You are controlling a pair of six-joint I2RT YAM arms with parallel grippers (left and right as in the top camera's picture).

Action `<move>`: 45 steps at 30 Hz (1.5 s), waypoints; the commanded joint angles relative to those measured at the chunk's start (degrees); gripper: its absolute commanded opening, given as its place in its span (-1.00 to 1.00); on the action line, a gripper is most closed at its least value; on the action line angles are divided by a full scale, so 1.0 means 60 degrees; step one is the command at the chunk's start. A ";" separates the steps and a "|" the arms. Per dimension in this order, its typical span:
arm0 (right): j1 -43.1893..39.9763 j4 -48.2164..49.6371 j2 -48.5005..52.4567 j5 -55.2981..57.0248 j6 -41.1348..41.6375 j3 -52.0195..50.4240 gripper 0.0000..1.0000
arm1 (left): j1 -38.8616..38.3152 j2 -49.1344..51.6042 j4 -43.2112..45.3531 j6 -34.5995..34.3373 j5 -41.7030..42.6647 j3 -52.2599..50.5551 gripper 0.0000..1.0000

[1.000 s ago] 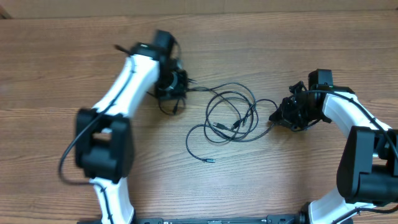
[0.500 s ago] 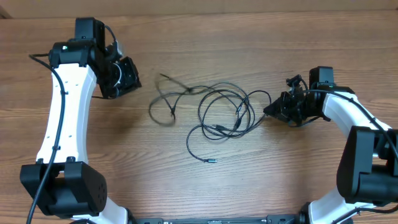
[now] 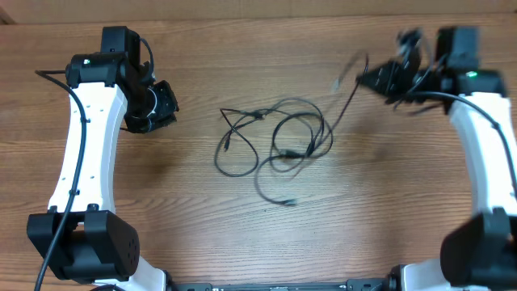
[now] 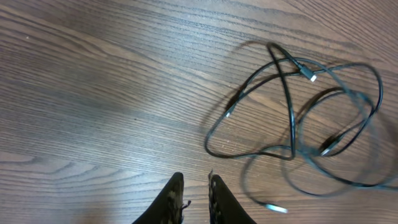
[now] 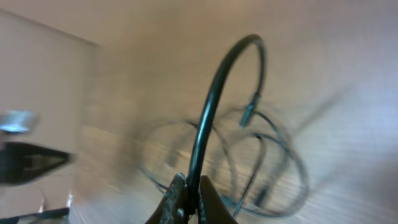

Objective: Untangle cables
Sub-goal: 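Pull one black cable out to the upper right with the right gripper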

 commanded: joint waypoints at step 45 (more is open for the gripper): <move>-0.0299 0.0772 -0.0892 1.2601 0.3264 0.6433 -0.93 | -0.0940 0.0026 0.0408 -0.0066 -0.0153 0.0109 -0.37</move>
